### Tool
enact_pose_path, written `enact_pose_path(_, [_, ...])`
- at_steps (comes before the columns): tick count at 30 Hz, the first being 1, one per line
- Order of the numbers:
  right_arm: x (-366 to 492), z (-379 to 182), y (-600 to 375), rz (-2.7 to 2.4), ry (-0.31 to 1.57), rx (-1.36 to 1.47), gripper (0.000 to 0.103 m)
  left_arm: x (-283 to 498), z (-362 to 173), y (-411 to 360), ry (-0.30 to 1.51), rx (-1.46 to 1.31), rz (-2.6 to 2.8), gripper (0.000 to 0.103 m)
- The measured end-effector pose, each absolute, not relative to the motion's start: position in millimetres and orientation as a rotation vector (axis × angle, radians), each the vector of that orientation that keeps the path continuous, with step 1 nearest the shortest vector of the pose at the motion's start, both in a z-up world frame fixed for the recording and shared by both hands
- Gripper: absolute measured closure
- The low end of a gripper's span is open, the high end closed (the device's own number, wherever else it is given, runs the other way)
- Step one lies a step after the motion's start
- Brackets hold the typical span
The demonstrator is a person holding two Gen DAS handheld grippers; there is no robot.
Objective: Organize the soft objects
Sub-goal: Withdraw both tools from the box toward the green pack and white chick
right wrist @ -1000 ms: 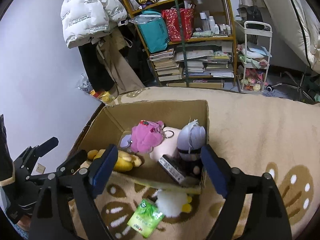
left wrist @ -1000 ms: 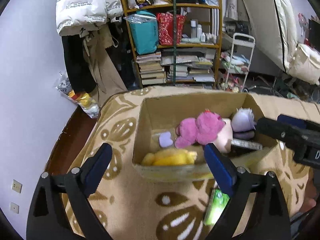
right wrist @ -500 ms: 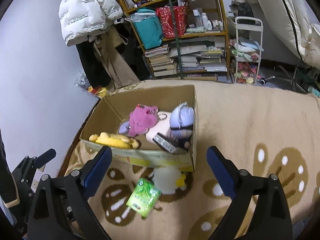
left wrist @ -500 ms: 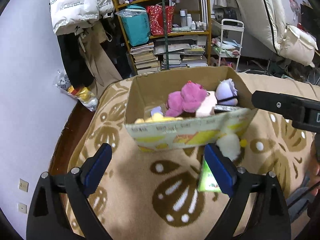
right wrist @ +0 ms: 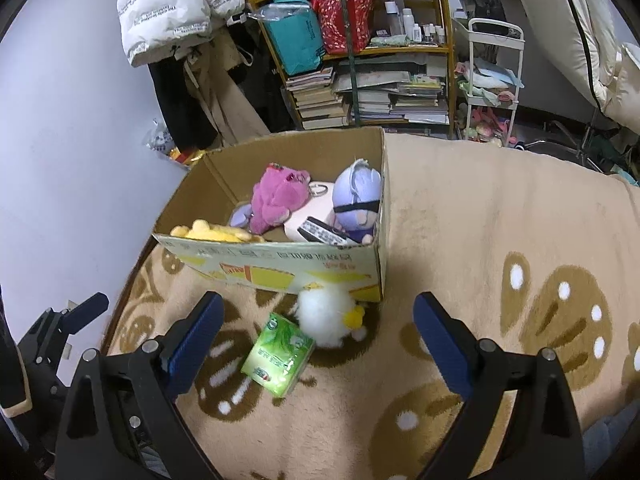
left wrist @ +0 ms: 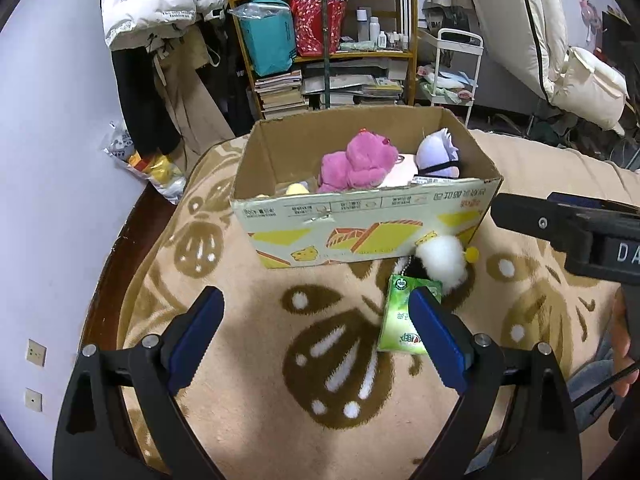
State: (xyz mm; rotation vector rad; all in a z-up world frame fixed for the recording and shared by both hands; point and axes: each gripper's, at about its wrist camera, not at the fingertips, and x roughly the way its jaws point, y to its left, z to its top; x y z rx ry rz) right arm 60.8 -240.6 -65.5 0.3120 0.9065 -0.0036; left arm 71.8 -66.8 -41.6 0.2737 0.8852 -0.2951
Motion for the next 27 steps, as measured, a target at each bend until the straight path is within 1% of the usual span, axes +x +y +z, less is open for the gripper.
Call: enact_pose_path(27, [97,-122,-245,-0.066,1.055,0.317,0.003,103,-99,-95,0.944,0.315,-0.347,0.011])
